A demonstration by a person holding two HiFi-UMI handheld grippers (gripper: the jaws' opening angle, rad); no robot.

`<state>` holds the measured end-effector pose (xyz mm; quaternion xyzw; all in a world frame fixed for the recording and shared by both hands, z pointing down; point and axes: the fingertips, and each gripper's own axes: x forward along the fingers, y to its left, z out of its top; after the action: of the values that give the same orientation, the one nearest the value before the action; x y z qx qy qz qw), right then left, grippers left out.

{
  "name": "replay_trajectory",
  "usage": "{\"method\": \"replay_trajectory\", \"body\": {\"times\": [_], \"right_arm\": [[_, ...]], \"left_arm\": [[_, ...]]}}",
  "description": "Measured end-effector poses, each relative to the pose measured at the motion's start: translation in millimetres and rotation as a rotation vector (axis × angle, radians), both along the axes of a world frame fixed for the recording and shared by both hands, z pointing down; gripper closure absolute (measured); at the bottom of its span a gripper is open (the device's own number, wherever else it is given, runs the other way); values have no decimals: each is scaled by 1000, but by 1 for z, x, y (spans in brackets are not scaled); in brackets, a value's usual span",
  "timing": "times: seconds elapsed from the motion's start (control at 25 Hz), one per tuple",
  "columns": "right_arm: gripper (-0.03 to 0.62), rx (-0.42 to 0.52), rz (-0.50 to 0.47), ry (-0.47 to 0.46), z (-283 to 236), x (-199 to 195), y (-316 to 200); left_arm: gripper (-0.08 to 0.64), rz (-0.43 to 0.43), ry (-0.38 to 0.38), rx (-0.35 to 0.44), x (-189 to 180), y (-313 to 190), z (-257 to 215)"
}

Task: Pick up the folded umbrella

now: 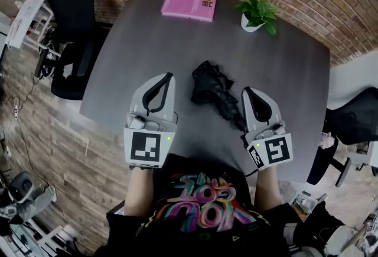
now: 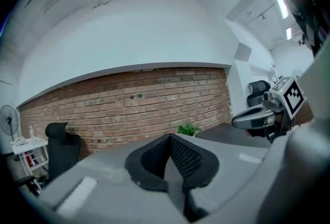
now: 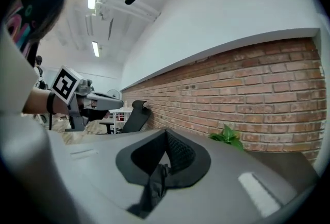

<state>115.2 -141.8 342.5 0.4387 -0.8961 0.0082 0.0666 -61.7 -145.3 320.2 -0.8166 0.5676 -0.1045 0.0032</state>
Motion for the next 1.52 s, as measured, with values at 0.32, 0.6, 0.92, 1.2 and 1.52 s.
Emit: {"method": "replay_trajectory", "body": {"times": [0.32, 0.6, 0.92, 1.2, 1.52], "right_arm": [[592, -44, 153, 31, 8, 4, -8], [592, -72, 246, 41, 14, 5, -7], [592, -72, 276, 58, 14, 6, 2], [592, -110, 251, 73, 26, 7, 6], [549, -184, 172, 80, 50, 1, 3]], "left_arm": [[558, 201, 25, 7, 23, -40, -3], [558, 306, 41, -33, 30, -55, 10], [558, 358, 54, -36, 38, -54, 11], [558, 373, 53, -43, 45, -48, 15], [558, 354, 44, -46, 47, -45, 19]]}}
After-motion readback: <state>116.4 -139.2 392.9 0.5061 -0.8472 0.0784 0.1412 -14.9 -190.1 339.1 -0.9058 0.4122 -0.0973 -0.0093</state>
